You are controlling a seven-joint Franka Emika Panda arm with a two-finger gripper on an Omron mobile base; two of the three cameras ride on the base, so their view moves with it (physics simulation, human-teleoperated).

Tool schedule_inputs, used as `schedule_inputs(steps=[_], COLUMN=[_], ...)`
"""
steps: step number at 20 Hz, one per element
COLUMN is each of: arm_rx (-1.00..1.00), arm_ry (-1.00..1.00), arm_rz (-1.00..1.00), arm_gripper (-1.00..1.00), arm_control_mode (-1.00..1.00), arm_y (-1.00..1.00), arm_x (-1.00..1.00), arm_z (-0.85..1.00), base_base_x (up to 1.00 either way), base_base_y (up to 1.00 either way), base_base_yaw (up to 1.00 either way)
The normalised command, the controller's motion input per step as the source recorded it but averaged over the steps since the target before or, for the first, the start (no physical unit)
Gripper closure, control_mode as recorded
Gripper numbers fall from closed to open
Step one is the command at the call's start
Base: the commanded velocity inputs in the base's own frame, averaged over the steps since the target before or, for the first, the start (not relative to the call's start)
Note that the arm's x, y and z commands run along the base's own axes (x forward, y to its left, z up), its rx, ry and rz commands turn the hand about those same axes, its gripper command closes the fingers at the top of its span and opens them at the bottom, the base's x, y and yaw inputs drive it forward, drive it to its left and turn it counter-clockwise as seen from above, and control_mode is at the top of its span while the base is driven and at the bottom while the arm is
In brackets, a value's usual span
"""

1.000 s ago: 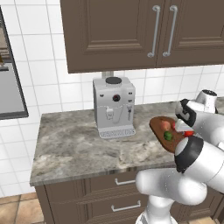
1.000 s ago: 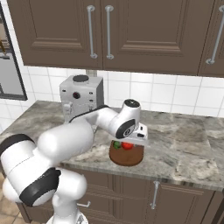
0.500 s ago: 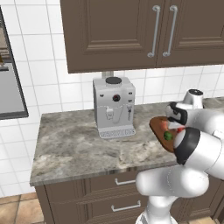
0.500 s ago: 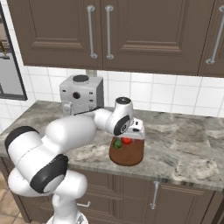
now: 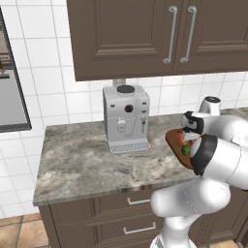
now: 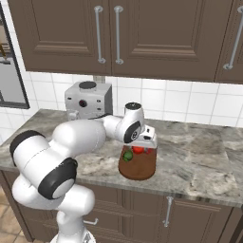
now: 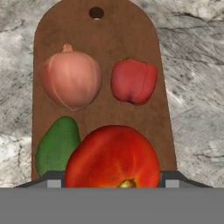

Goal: Place the avocado, onion, tomato, and bell pepper on the cutting board.

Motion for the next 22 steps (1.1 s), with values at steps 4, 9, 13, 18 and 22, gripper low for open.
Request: schedule_inputs(steps=[4,9,13,18,22], arm_rx=[0.0,0.0,0.0,0.0,0.0], arm_ry=[0.0,0.0,0.0,0.0,0.0], arm_rz=[0.0,0.0,0.0,0.0,0.0], arm_gripper=[1.0,1.0,1.0,1.0,1.0], arm_control_mode=[-1.0,-1.0,-1.0,-1.0,-1.0], arm_y=[-0.15,-0.13,0.0,0.0,0.0], arm_x=[0.0,0.0,0.0,0.0,0.0], arm_z=[-0.01,-0.28,-0.27,-0.28,-0.15], base_base_x=[0.0,0.0,0.0,0.0,0.0], base_base_y=[0.0,0.0,0.0,0.0,0.0], base_base_yaw=[0.0,0.0,0.0,0.0,0.0])
